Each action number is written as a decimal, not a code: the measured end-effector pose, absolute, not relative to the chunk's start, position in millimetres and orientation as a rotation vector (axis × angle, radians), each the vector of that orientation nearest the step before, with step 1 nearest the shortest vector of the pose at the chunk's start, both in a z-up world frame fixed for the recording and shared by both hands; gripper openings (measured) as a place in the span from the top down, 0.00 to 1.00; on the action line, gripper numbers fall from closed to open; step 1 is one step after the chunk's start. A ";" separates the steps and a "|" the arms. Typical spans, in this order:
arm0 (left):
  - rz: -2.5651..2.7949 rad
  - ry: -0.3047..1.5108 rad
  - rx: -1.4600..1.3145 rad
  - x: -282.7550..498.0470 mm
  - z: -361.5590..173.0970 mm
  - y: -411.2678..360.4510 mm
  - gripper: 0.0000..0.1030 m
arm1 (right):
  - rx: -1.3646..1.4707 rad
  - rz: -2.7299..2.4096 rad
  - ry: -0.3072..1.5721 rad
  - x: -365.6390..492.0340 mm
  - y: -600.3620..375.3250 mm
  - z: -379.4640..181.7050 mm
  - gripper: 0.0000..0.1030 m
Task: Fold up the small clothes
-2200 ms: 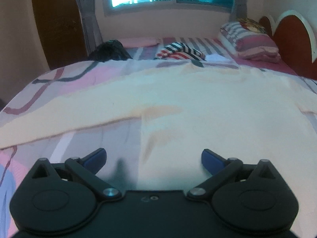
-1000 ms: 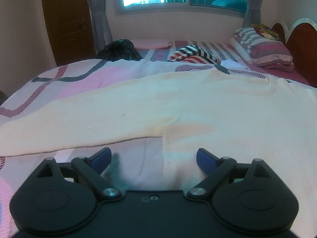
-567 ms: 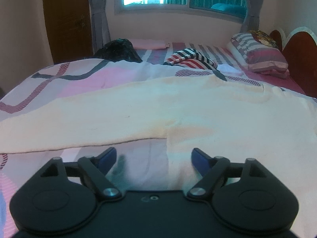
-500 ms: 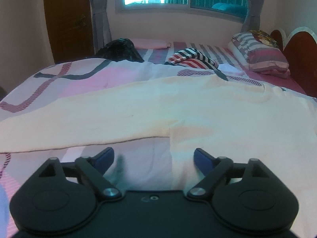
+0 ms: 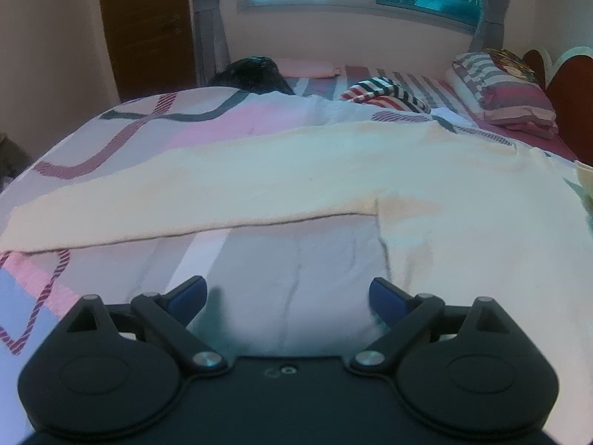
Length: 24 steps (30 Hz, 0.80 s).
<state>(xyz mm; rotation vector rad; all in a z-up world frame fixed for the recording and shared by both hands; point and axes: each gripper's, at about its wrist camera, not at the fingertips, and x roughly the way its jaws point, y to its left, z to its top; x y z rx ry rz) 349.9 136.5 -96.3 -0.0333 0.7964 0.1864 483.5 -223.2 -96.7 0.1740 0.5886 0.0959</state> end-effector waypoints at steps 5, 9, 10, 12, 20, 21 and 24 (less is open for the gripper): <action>0.206 0.789 -0.052 346.4 -97.2 147.1 0.09 | 0.140 0.185 0.603 486.7 -176.7 -103.7 0.98; 0.215 0.781 -0.070 347.7 -95.3 152.7 0.09 | 0.128 0.257 0.617 489.9 -144.2 -114.3 0.98; 0.216 0.779 -0.076 348.4 -94.6 153.6 0.09 | 0.126 0.279 0.622 490.3 -134.9 -117.4 0.98; 0.219 0.777 -0.084 349.2 -94.1 154.9 0.09 | 0.132 0.319 0.633 489.9 -117.6 -121.6 0.98; 0.206 0.767 -0.107 364.6 -92.2 146.5 0.09 | 0.115 0.400 0.669 494.8 -58.4 -142.1 0.98; 0.199 0.764 -0.108 367.0 -92.0 143.6 0.09 | 0.104 0.395 0.663 495.0 -55.0 -143.5 0.98; 0.184 0.764 -0.109 372.9 -93.6 135.9 0.09 | 0.093 0.387 0.669 498.6 -52.2 -142.4 0.96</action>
